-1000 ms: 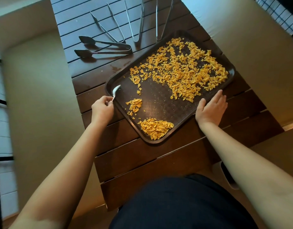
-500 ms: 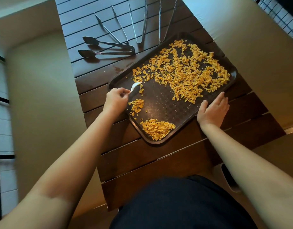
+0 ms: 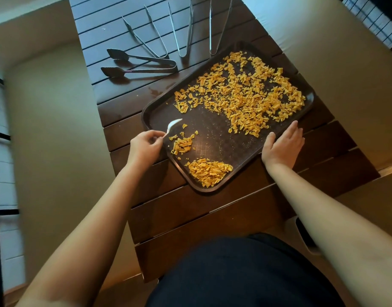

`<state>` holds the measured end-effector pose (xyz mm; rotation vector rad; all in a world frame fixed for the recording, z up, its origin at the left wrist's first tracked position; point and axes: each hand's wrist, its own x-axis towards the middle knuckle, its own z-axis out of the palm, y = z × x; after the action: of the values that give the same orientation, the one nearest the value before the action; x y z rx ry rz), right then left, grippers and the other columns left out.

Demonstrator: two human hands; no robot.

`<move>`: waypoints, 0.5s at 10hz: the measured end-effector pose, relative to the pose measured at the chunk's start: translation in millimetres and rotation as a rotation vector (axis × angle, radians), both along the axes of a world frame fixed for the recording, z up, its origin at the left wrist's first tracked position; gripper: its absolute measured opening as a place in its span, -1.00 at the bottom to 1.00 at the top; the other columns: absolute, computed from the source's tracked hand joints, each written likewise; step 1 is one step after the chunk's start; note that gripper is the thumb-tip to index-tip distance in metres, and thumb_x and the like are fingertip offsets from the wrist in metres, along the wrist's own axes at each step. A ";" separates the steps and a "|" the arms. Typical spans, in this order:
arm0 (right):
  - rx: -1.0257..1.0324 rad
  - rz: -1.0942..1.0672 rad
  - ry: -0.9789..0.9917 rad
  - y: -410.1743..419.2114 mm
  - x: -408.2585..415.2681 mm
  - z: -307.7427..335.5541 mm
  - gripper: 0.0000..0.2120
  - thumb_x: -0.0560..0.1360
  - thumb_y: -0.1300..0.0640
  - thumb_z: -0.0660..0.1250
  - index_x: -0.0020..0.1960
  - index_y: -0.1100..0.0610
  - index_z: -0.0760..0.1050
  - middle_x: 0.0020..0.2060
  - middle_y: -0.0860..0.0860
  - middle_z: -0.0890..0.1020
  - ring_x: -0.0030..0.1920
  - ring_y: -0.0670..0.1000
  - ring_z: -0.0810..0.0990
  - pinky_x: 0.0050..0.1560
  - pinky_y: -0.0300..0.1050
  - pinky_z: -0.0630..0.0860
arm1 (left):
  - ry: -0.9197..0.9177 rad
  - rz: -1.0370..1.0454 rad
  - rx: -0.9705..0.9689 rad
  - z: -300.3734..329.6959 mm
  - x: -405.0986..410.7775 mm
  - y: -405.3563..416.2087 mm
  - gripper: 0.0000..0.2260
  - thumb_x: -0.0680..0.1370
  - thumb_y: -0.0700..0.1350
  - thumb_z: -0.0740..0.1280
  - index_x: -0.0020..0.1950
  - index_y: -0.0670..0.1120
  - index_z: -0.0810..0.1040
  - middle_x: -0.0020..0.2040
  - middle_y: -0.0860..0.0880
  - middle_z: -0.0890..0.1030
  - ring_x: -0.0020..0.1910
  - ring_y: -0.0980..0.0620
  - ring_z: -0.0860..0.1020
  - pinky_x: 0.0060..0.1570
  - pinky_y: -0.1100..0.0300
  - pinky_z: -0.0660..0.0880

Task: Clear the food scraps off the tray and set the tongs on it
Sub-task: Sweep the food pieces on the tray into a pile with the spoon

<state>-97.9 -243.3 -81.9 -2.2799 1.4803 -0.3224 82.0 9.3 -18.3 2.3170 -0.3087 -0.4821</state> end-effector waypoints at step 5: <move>-0.006 -0.001 0.006 0.2 -0.6 0.1 -0.27 0.47 -0.07 -0.04 0.51 0.32 -0.05 0.48 0.27 0.13 0.50 0.19 0.04 0.49 0.08 -0.06 | 0.083 0.003 -0.017 4.3 -14.7 12.4 -0.83 0.57 -0.12 0.27 0.10 -0.03 0.61 -0.05 0.01 0.59 -0.16 0.18 0.51 -0.25 0.34 0.44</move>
<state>-98.6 -243.1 -81.9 -2.2866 1.4857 -0.3207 67.3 21.7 -14.0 2.2739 -0.2685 -0.5702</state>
